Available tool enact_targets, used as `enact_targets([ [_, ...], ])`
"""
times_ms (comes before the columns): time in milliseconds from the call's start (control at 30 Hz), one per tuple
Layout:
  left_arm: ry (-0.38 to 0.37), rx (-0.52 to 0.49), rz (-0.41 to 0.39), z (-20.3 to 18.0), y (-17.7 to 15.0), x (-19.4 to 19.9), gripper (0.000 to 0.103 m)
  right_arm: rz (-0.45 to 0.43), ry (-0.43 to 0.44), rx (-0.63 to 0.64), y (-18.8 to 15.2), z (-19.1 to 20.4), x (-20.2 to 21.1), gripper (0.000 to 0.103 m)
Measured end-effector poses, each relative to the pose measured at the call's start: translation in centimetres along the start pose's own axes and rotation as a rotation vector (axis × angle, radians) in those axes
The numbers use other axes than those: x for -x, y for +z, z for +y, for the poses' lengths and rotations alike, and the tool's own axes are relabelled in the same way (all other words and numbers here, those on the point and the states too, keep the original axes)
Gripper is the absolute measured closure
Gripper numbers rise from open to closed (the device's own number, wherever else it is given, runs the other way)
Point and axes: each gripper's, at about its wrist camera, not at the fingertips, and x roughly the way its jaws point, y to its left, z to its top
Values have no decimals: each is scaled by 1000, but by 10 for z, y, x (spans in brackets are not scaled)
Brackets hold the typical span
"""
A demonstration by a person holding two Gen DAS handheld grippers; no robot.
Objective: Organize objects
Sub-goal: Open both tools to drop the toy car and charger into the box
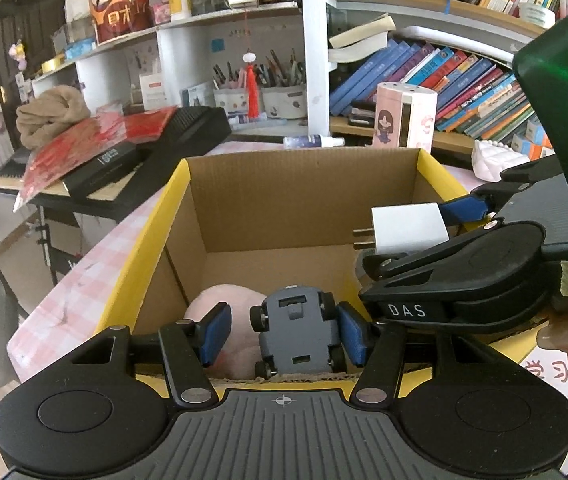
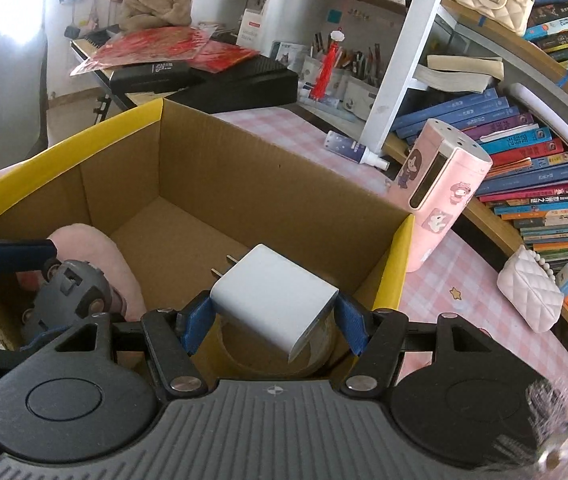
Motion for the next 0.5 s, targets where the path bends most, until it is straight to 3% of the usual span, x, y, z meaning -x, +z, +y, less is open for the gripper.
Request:
enact_targets([
  [200,-13,32,-36,7,-2,12,31,-14,1,-28,-1,-3,4,37],
  [267,-17,41,-54,9,-2,19,28,-26,-4,-51,-1,-5,9,32],
  [500,-16,53,-121,16,-2,45,20,-88,-26,-120,0,-9,38,31],
])
